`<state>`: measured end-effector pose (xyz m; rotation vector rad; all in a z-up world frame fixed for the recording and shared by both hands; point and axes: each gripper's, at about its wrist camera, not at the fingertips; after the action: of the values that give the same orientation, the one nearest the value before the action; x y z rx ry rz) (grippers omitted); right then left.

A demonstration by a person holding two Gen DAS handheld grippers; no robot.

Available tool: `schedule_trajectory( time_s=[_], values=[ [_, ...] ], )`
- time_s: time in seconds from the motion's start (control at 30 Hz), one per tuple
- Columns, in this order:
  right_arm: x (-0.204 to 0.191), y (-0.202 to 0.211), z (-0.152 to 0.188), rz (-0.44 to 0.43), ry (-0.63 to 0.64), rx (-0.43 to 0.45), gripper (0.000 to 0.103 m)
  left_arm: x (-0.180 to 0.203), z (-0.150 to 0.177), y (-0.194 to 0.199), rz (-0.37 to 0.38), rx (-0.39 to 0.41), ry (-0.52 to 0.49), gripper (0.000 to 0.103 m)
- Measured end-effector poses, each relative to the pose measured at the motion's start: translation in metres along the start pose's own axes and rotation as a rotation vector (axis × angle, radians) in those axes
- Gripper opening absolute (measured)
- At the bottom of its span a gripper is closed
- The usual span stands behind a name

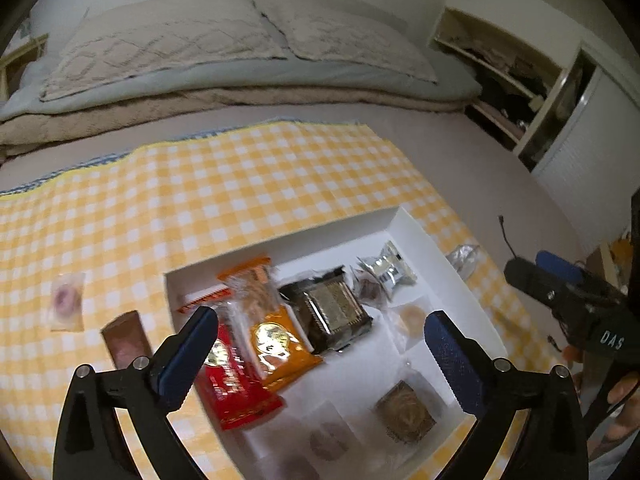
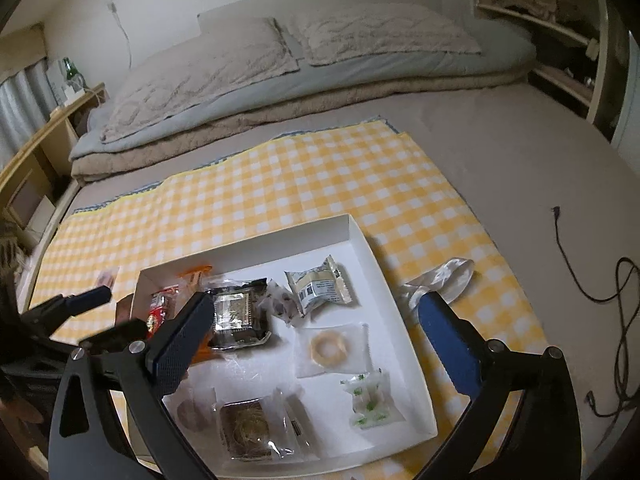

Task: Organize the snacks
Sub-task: 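Move both tools back over the remaining snacks on the cloth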

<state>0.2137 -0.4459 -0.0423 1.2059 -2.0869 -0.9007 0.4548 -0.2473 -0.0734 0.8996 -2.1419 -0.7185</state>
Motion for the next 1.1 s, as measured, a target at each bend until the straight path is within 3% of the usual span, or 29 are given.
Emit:
schedule_trajectory(
  time_s=[0.33,0.6,0.8,1.1],
  values=[
    [-0.02,0.011,0.011,0.024,0.017,0.033,0.103,-0.019,0.007,0.041,-0.058,0.049,-0.007,0.103],
    [-0.045,0.012,0.017,0.009,0.006,0.057,0.103,-0.061,0.02,0.072,-0.115,0.083,0.015,0.103],
    [-0.078,0.004,0.02,0.001,0.022,0.059,0.103,-0.099,0.035,0.104,-0.157,0.137,0.053,0.103],
    [-0.145,0.004,0.02,-0.083,0.087,0.082,0.103,-0.158,0.06,0.142,-0.253,0.176,0.102,0.103]
  ],
)
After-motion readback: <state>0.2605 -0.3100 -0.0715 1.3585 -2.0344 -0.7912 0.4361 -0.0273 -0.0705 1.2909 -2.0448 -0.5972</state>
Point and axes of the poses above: each gripper's, at about its wrist camera, not at the fingertips, and y roughly against the way its jaws point, x to its right, z to its underside, and after that the axes turned 10 degrees about z, right-handed
